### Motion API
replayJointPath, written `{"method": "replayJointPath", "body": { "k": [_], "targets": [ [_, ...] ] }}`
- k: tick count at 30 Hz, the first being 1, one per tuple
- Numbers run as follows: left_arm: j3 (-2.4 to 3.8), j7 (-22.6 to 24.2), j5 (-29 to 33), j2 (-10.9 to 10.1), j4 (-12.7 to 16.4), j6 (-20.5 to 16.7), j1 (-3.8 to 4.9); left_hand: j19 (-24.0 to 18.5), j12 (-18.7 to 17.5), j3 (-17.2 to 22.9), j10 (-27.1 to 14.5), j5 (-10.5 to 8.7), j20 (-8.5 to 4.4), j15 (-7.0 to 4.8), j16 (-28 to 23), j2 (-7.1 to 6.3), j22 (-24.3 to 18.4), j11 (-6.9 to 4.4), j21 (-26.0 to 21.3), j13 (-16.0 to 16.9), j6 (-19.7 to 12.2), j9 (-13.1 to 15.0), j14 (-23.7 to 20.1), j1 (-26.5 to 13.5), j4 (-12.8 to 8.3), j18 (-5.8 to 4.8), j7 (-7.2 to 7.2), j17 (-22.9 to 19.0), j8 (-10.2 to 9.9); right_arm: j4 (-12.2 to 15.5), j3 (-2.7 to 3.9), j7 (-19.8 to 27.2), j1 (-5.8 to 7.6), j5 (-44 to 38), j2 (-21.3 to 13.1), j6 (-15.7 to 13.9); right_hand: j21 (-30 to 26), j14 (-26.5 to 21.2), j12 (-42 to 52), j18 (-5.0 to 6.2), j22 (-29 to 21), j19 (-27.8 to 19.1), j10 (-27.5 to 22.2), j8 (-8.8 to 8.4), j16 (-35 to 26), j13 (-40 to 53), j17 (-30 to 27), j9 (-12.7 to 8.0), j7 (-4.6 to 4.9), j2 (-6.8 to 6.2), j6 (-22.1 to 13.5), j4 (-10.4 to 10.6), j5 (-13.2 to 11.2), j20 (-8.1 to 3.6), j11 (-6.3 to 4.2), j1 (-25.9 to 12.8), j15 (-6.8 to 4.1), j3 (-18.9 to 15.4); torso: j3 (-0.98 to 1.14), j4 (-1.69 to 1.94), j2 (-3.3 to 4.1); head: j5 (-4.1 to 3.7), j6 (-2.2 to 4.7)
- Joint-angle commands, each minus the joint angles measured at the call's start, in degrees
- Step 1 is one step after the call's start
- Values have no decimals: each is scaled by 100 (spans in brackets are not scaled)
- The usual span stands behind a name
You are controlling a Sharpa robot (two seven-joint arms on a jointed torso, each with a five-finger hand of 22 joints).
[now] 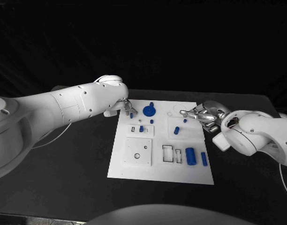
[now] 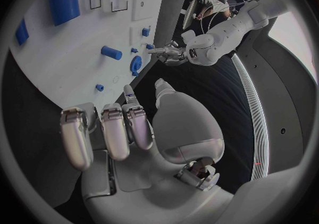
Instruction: Assemble the parts on the task board
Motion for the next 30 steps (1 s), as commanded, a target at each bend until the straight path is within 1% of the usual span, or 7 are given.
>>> {"method": "replayJointPath", "body": {
  "k": [1, 9, 13, 20, 26, 27, 30],
  "targets": [
    [2, 37, 54, 27, 0, 206, -2, 367, 14, 49, 596, 32, -34, -31, 15, 19, 1429, -32, -13, 1509, -53, 7, 607, 94, 7, 17, -3, 1510, -32, 4, 0, -10, -3, -20, 9, 64, 26, 597, 23, -81, 1509, 590, 601, 22, 23, 1509, 1509, 8, 1, 57, -26, 22, 36, 45, 44, 5, 37, -27, 0, 1, -1, 2, -9],
    [1, 20, 74, 41, -4, 265, -4, 369, 14, 90, 596, 103, -35, -35, 15, 81, 1430, -38, -12, 1509, -48, 6, 607, 212, 10, 16, -12, 1510, -44, 5, 0, -14, -3, -20, 12, 62, 26, 597, 23, -81, 1509, 590, 601, 22, 23, 1509, 1509, 8, 1, 57, -26, 22, 36, 45, 44, 5, 37, -27, -2, 0, 1, 3, -8],
    [1, 18, 80, 51, -11, 289, -8, 379, 14, 114, 596, 118, -34, -39, 15, 128, 1433, -43, -5, 1509, -41, 6, 607, 258, 10, 14, -17, 1510, -48, 2, 0, -17, -3, -20, 14, 61, 26, 597, 23, -81, 1509, 590, 601, 22, 23, 1509, 1509, 8, 1, 57, -26, 22, 36, 45, 44, 5, 37, -27, -2, 1, -2, 6, -22],
    [1, 12, 94, 62, -19, 330, -15, 386, 14, 131, 596, 127, -32, -43, 15, 172, 1436, -48, 0, 1509, -29, 7, 607, 282, 14, 12, -22, 1510, -48, 0, 0, -29, -3, -20, 17, 65, 26, 597, 23, -81, 1509, 590, 601, 22, 23, 1509, 1509, 8, 1, 57, -26, 22, 36, 45, 44, 5, 37, -27, 0, 4, -2, 3, -27],
    [1, 15, 106, 67, -25, 335, -18, 389, 14, 135, 596, 132, -32, -44, 15, 186, 1437, -49, 3, 1509, -26, 7, 607, 289, 14, 11, -23, 1510, -49, -1, 0, -35, -3, -21, 15, 67, 26, 597, 23, -81, 1509, 590, 601, 24, 23, 1509, 1509, 9, 3, 65, -32, 26, 41, 48, 46, 10, 39, -40, 0, 1, 0, 5, -33],
    [0, 17, 109, 68, -25, 334, -18, 389, 14, 135, 596, 132, -32, -44, 15, 186, 1437, -49, 3, 1509, -26, 7, 607, 289, 14, 11, -23, 1510, -49, 0, 0, -35, -3, -22, 13, 67, 26, 597, 23, -81, 1509, 590, 601, 24, 23, 1509, 1509, 9, 3, 65, -32, 26, 41, 48, 46, 10, 39, -40, 2, 1, 2, 2, -28],
    [0, 20, 113, 70, -26, 333, -19, 389, 14, 144, 596, 141, -32, -45, 15, 205, 1437, -52, 3, 1509, -24, 6, 607, 303, 12, 11, -26, 1510, -51, -2, 0, -37, -3, -23, 12, 68, 26, 597, 23, -81, 1509, 590, 601, 24, 23, 1509, 1509, 9, 3, 65, -32, 26, 41, 48, 46, 10, 39, -40, -1, 2, 1, -2, -30]
  ]
}}
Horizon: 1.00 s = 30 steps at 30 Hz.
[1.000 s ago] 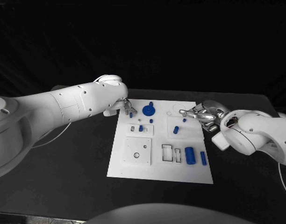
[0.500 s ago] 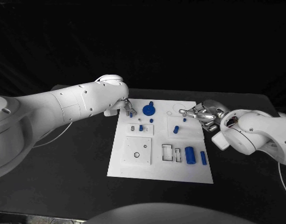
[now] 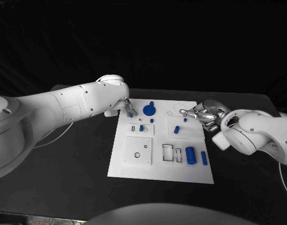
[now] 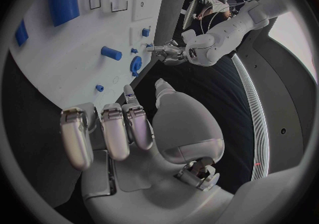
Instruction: Assemble the parts on the task board
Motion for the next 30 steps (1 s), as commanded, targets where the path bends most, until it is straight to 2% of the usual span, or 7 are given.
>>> {"method": "replayJointPath", "body": {
  "k": [1, 12, 17, 25, 30],
  "targets": [
    [1, 31, 46, 21, -1, 104, -1, 389, 14, 44, 596, 34, -32, -46, 15, 52, 1437, -53, 2, 1510, -3, 7, 607, 52, -11, 11, -8, 1510, -32, 1, 0, -18, -3, -23, 1, 69, 26, 598, 23, -80, 1505, 590, 601, 24, 23, 1510, 1510, 10, 4, 65, -32, 2, 19, 48, 46, 10, 39, -15, -2, -3, 0, -3, -2],
    [1, 43, 74, 25, -15, 97, -1, 390, 14, 53, 596, 42, -32, -49, 15, 95, 1437, -55, 3, 1510, 6, 6, 607, 54, -1, 11, -6, 1510, -35, 0, 0, -46, -3, -29, -2, 86, 26, 598, 23, -80, 1505, 590, 601, 24, 23, 1510, 1510, 10, 4, 67, -34, 2, 20, 49, 46, 11, 40, -18, -1, -3, 1, 2, -8],
    [1, 51, 91, 26, -24, 84, -2, 406, 14, 36, 596, 43, -30, -49, 15, 194, 1443, -50, 15, 1510, 29, 4, 607, -38, 4, 7, 1, 1510, -40, 2, 0, -54, -3, -32, -4, 86, 26, 598, 23, -80, 1505, 590, 601, 24, 23, 1510, 1510, 10, 4, 68, -34, 2, 20, 49, 46, 11, 40, -18, 0, -1, 0, -3, -12],
    [1, 49, 102, 24, -32, 89, -2, 400, 14, 19, 596, 41, -30, -48, 15, 213, 1441, -47, 11, 1510, 34, 3, 607, -77, 3, 8, 3, 1510, -43, 3, 0, -61, -3, -39, -7, 82, 26, 598, 23, -80, 1505, 590, 601, 24, 23, 1510, 1510, 10, 4, 69, -35, 3, 21, 49, 47, 11, 40, -19, 1, -3, 1, -4, -14],
    [1, 44, 104, 25, -34, 104, -2, 384, 14, 50, 596, 69, -30, -48, 15, 290, 1435, -55, -1, 1510, 24, 1, 607, -32, -10, 13, -10, 1510, -58, -1, 0, -61, -3, -38, -5, 83, 26, 598, 23, -80, 1505, 590, 601, 24, 23, 1510, 1510, 10, 4, 69, -35, 3, 21, 49, 47, 11, 40, -19, -1, 0, -2, -12, -16]
  ]
}}
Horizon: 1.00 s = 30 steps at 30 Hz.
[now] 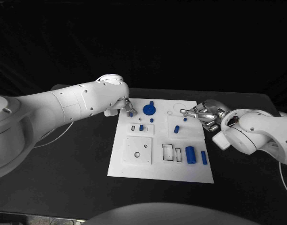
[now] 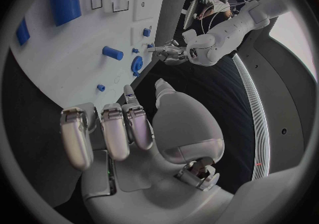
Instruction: Assemble the parts on the task board
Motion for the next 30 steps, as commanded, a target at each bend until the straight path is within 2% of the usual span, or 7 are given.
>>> {"method": "replayJointPath", "body": {
  "k": [1, 8, 16, 25, 30],
  "targets": [
    [1, 34, 36, 17, -1, 96, 1, 383, 14, 27, 596, 39, -31, -48, 15, 53, 1435, -57, -2, 1506, 20, 1, 607, 31, -16, 13, -12, 1506, -38, 1, 0, -16, -3, -35, 2, 79, 26, 597, 23, -80, 1508, 590, 601, 24, 23, 1510, 1506, 6, 4, 69, -35, 4, 21, 49, 47, 11, 40, -20, -1, 1, -1, -8, -1],
    [1, 29, 38, 12, 4, 90, 1, 384, 14, 116, 596, 304, -38, -62, 15, 48, 1435, -80, -1, 1506, 10, 7, 607, 330, -21, 13, -36, 1506, -62, 5, 0, -17, -3, -35, 2, 73, 26, 597, 23, -80, 1508, 590, 601, 24, 23, 1510, 1506, 6, 4, 69, -35, 4, 21, 49, 47, 11, 40, -20, -1, 2, 3, -12, 1],
    [1, 48, 39, 5, 7, 68, 1, 389, 14, 240, 596, 369, -46, -73, 15, 55, 1437, -93, 3, 1506, 19, 13, 607, 573, -22, 11, -50, 1506, -72, 4, 0, -23, -3, -36, 5, 71, 26, 597, 23, -80, 1508, 590, 601, 24, 23, 1510, 1506, 6, 5, 76, -38, 7, 23, 50, 48, 11, 41, -23, 2, -1, 2, -10, -5],
    [1, 175, 17, -10, 21, -99, 1, 431, 14, 493, 596, 608, -58, -82, 15, -83, 1451, -120, 33, 1506, 50, 44, 607, 1079, -50, 1, -77, 1506, -67, -6, 0, -27, -3, -41, 3, 70, 26, 597, 23, -80, 1508, 590, 601, 24, 23, 1510, 1506, 6, 5, 76, -38, 7, 23, 50, 48, 11, 41, -23, 0, -2, -1, -17, -9],
    [3, 242, 24, -42, 41, -256, 1, 437, 14, 650, 596, 625, -65, -75, 15, -153, 1453, -130, 38, 1506, 93, 65, 607, 1310, -48, -1, -85, 1506, -53, -17, 0, -30, -3, -43, -5, 68, 26, 597, 23, -80, 1508, 590, 601, 24, 23, 1510, 1506, 6, 5, 76, -38, 7, 23, 50, 48, 11, 41, -23, 0, 1, -1, -26, -12]
  ]
}}
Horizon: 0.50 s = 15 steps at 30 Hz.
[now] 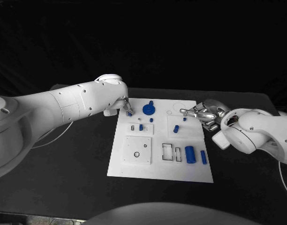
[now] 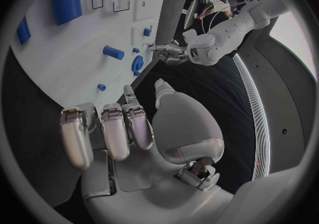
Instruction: Assemble the parts on the task board
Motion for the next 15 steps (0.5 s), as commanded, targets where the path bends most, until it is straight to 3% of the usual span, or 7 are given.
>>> {"method": "replayJointPath", "body": {
  "k": [1, 9, 15],
  "targets": [
    [4, 158, 14, -23, 30, -203, 2, 428, 14, 80, 595, 21, -29, -32, 15, -10, 1452, -48, 35, 1506, 32, 16, 606, 155, -6, 1, -26, 1508, 36, -7, 0, -12, -3, -42, -3, 68, 26, 598, 23, -81, 1509, 610, 601, 24, 23, 1506, 1508, 7, 5, 53, -38, 7, 24, 30, 48, -12, 41, -24, -2, 2, -1, -8, -8],
    [12, 122, 31, -147, 150, -235, 27, 411, 14, 120, 595, 11, -31, -26, 15, -68, 1446, -50, 23, 1506, 52, 22, 606, 220, 0, 5, -26, 1508, 39, -17, 0, -13, -3, -43, -3, 71, 26, 598, 23, -81, 1509, 610, 601, 25, 23, 1506, 1508, 7, 6, 63, -41, 11, 26, 31, 49, -11, 42, -27, 3, 6, -6, -27, -19],
    [26, -17, 105, -330, 402, -94, 152, 385, 14, 115, 595, 0, -32, -27, 15, -98, 1437, -44, 4, 1506, 78, 26, 606, 196, 24, 12, -21, 1508, 46, -19, 0, -15, -3, -43, -7, 66, 26, 598, 23, -81, 1509, 610, 601, 25, 23, 1506, 1508, 7, 6, 63, -41, 11, 26, 31, 49, -11, 42, -27, 6, 2, 0, -26, -29]
  ]
}}
